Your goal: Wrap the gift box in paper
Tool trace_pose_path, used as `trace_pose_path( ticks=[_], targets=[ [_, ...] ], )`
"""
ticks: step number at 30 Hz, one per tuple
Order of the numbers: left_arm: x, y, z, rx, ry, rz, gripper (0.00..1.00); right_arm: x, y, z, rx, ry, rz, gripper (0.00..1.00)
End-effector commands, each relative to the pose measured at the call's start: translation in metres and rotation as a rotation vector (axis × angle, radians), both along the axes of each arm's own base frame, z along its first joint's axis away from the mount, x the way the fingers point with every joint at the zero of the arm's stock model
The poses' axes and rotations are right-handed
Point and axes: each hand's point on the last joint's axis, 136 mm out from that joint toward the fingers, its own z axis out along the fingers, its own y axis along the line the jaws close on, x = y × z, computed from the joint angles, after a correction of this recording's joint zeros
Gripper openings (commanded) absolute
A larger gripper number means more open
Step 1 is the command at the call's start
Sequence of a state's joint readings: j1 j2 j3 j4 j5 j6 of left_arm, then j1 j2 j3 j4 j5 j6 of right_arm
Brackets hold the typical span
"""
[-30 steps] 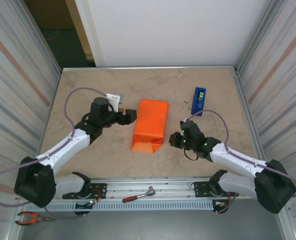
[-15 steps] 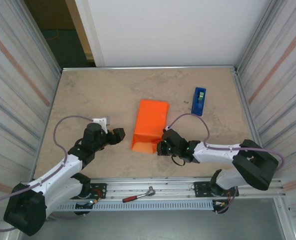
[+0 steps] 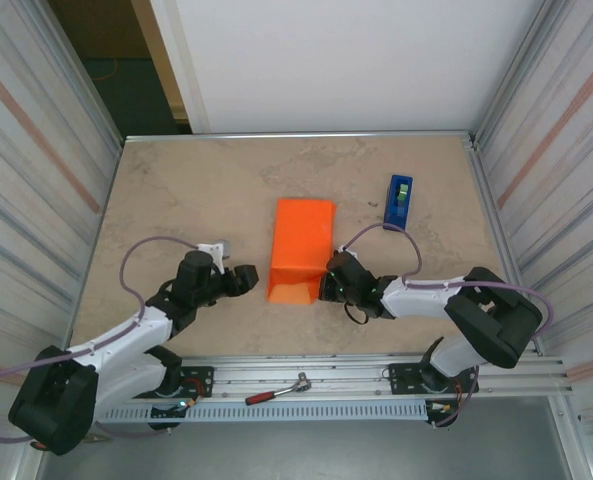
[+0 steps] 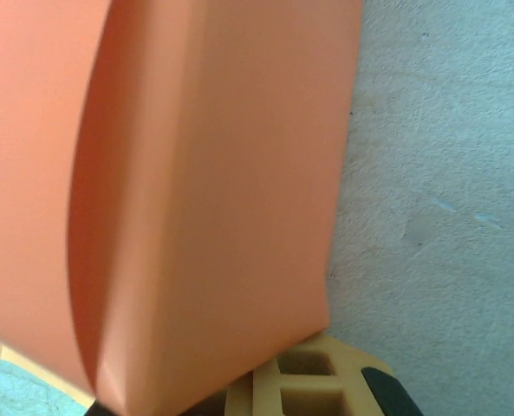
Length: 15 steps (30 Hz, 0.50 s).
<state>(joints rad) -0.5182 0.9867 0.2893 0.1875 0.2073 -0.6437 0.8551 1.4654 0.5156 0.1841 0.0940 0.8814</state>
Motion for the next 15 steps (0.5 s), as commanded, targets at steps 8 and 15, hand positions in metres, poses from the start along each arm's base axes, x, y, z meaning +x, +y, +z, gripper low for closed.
trace_pose_path(
  ticks=[8,15],
  targets=[
    [-0.008,0.006,-0.023,0.013,0.065,0.073,0.39,-0.007,0.01,0.029,0.046,-0.05,0.007,0.0],
    [-0.008,0.002,-0.028,0.024,0.091,0.053,0.29,-0.004,0.019,0.018,0.043,-0.035,0.005,0.0]
  ],
)
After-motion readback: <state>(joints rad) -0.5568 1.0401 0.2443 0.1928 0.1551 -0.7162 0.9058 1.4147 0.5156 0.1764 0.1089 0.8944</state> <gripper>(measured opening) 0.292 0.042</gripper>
